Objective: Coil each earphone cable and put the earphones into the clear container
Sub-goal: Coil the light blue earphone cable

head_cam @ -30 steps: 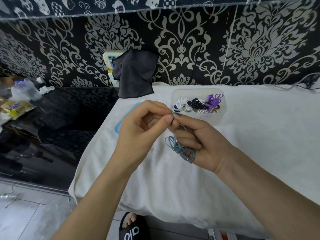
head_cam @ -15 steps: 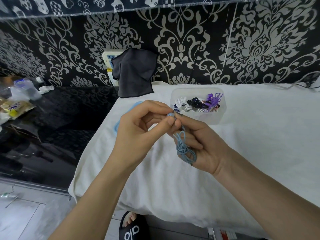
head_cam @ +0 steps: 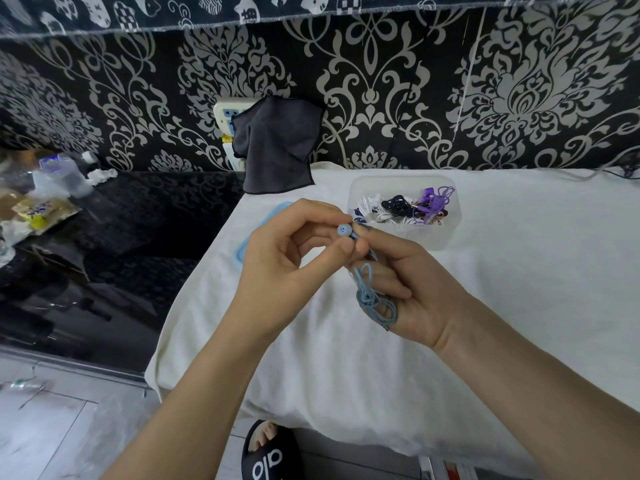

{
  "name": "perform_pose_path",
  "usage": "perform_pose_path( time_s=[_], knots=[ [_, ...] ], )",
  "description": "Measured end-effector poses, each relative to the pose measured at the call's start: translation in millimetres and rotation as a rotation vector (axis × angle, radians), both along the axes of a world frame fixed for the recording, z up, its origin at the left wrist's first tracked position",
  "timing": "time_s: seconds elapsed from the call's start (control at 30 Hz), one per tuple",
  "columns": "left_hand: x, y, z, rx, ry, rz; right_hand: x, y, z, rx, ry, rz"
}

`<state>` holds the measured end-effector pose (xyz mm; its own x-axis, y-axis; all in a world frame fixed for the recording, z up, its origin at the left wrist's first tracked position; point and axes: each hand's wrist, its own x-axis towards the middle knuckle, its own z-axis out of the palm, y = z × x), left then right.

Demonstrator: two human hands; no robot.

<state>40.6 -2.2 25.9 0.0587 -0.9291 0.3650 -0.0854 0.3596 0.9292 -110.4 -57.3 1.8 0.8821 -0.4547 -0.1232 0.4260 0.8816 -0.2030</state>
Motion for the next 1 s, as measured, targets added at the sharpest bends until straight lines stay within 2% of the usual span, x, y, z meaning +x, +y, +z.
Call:
perform_pose_path(
  time_s=[0.17,0.3,0.43,0.63,0.8,0.9,1.0],
  knots=[
    [3.5,-2.0,-2.4,0.045,-0.041,0.041,-2.2,-4.0,6.7,-0.14,0.281,-0.089],
    [7.9,-4.0,-7.1,0.059,-0.146,0.08,-4.7,-5.3,10.5,-0.269,0.502,-0.134],
    [13.3,-5.3,-8.8,0.076,-0.203,0.108,-5.1,-11.2,7.9,-0.277,0.605,-0.14],
    [19.4,-6.3,-13.7,0.121,-0.388,0.164,-1.5,-16.6,1.5,-0.301,0.694,-0.232],
    [20.1,-8.2,-21.0,0.218,-0.519,0.136,1.4,-12.9,-3.8,-0.521,0.877,-0.305],
    [24.8,-9.3,-28.6,0.357,-0.541,0.034,0.2,-11.4,-7.5,-0.716,1.019,-0.322],
    [39.9,-10.2,-40.3,0.434,-0.74,0.047,-2.4,-13.0,-10.2,-0.852,1.133,-0.309]
  ],
)
